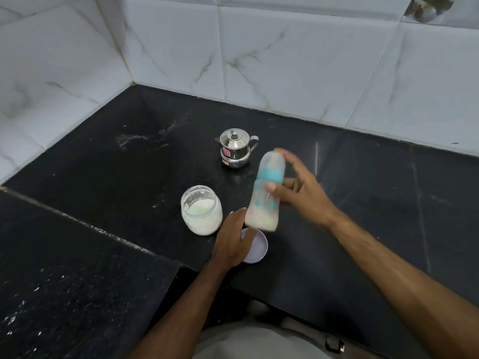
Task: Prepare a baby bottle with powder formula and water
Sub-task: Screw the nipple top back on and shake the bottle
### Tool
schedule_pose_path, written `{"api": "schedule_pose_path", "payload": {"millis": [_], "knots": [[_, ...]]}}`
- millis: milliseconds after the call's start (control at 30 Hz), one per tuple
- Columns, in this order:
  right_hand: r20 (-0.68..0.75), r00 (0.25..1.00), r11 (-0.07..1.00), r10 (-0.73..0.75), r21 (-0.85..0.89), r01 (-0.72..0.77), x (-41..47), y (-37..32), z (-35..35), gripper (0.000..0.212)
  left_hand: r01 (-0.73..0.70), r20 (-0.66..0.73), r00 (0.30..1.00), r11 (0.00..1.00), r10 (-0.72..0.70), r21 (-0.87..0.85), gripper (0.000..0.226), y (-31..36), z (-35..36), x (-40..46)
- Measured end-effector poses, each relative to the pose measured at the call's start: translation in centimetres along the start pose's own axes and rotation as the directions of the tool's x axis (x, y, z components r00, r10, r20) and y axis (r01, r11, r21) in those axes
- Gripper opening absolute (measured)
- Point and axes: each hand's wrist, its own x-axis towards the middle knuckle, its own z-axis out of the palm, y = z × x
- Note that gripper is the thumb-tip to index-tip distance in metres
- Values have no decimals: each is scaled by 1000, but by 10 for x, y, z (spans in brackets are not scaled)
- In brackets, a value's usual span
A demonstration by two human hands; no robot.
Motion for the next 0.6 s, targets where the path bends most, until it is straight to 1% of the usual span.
{"api": "schedule_pose_path", "payload": {"millis": [67,100,133,167,233,267,300,333,367,400,433,467,500,533,567,600], "knots": [[-207,978,995,-37,81,55,11,-6,-8,71,-26,-6,1000,999,26,44,44,0,1,-1],[-270,961,991,-54,106,85,14,-7,-11,71,-25,9,1000,999,24,44,47,0,1,-2],[-284,957,990,-63,105,96,14,-6,-12,71,-20,12,1000,999,20,41,47,-1,1,-2],[-236,970,993,-64,79,84,11,-5,-11,72,-21,7,1000,999,20,41,46,-2,2,-2],[-2,1000,999,-16,-51,16,2,-1,-5,72,-13,26,1000,999,13,34,43,-4,1,1],[94,995,993,18,-114,-7,-2,0,-4,71,-10,39,999,1000,9,29,45,-5,1,2],[113,993,991,23,-131,-8,-1,0,-4,71,-12,39,999,1000,11,25,48,-5,1,2],[68,998,995,0,-99,7,1,-2,-5,72,-12,23,1000,1000,11,22,49,-3,1,2],[-38,999,999,-29,-41,27,7,-5,-7,73,-17,2,1000,1000,17,26,48,-3,1,1],[-158,986,999,-48,19,51,12,-7,-10,73,-20,-6,1000,999,20,28,48,-2,1,1],[-247,967,994,-66,65,85,17,-10,-12,71,-24,-3,1000,999,24,30,48,1,1,1],[-284,956,991,-78,86,106,19,-11,-13,70,-22,8,1000,999,22,30,48,1,0,0],[-260,962,991,-81,80,105,18,-11,-12,69,-19,15,1000,999,19,35,48,2,0,0],[-176,982,996,-69,44,78,14,-9,-11,70,-13,19,1000,999,13,38,48,-1,1,0],[-49,998,999,-40,-25,39,8,-8,-8,70,0,30,1000,999,-1,44,46,-2,1,2],[79,997,994,4,-111,5,3,-6,-6,70,16,47,999,999,-18,44,43,-4,2,2]]}}
